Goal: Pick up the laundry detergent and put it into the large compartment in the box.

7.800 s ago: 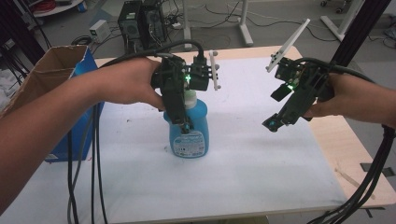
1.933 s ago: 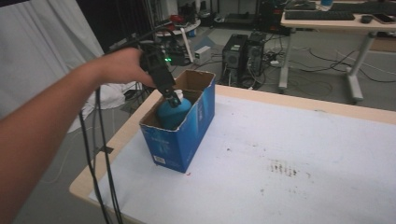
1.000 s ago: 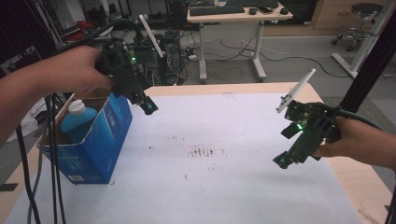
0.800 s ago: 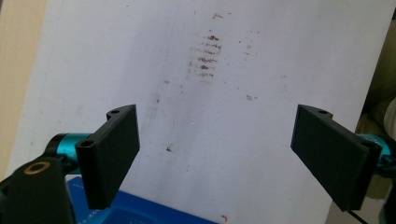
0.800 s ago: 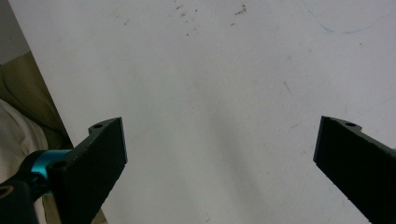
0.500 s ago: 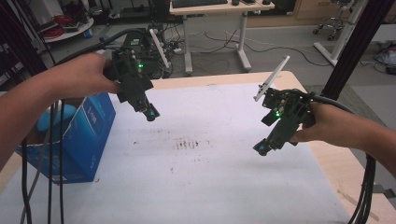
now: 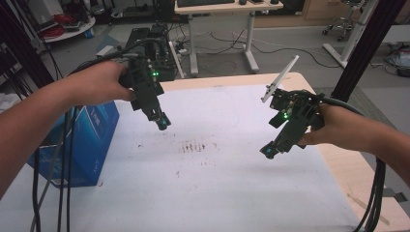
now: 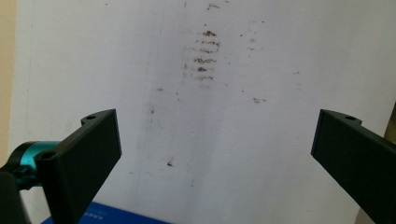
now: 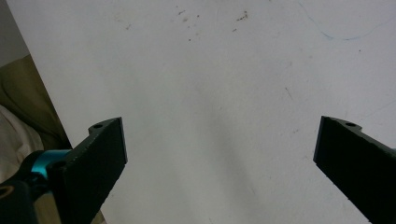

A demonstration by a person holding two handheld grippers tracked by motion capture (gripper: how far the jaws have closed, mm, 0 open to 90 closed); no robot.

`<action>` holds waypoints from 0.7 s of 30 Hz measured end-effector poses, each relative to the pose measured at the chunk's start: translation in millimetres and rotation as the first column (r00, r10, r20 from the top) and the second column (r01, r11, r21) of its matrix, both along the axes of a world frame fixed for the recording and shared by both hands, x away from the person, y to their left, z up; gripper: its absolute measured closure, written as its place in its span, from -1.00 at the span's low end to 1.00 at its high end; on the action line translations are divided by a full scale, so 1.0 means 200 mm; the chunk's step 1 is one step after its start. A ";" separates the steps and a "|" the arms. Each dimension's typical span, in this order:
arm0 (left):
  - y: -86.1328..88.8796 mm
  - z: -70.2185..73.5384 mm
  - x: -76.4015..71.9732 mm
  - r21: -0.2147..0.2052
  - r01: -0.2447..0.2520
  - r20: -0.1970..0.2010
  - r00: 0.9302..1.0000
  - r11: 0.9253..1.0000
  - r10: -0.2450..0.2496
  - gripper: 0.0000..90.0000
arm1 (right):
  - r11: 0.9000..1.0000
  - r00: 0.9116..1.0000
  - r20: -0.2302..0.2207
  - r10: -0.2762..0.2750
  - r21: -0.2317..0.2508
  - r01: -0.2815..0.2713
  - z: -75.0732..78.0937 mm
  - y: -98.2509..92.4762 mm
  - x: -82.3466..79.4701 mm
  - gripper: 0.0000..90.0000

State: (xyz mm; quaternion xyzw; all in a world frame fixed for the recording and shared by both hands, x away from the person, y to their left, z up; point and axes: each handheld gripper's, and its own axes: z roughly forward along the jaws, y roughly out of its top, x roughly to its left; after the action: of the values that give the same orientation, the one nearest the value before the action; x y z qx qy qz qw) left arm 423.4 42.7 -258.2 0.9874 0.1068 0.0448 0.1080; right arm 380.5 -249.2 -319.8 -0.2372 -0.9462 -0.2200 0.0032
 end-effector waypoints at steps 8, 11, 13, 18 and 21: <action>-0.03 -0.03 -0.02 0.008 0.027 -0.014 1.000 1.000 -0.027 -0.96 | 1.000 1.000 0.004 0.005 -0.004 -0.005 0.00 0.00 0.00 -0.96; -0.04 -0.04 -0.01 0.012 0.023 -0.014 1.000 1.000 -0.023 -0.96 | 1.000 1.000 0.008 0.007 -0.004 -0.007 0.00 0.00 0.00 -0.96; -0.05 -0.05 -0.01 0.009 0.024 -0.016 1.000 1.000 -0.024 -0.96 | 1.000 1.000 0.010 0.012 -0.005 -0.012 0.00 0.00 -0.01 -0.96; -0.05 -0.04 -0.02 0.004 0.026 -0.018 1.000 1.000 -0.026 -0.96 | 1.000 1.000 0.013 0.012 -0.002 -0.012 0.00 0.00 -0.01 -0.96; -0.05 -0.04 -0.02 0.006 0.022 -0.016 1.000 1.000 -0.022 -0.96 | 1.000 1.000 0.011 0.015 -0.004 -0.014 0.00 0.01 -0.01 -0.96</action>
State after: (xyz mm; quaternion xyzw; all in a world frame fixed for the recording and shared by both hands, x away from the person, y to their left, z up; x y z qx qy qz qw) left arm 419.3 33.7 -265.9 0.9892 0.0966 0.0361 0.1045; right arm 378.3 -248.2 -319.0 -0.2291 -0.9483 -0.2196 -0.0009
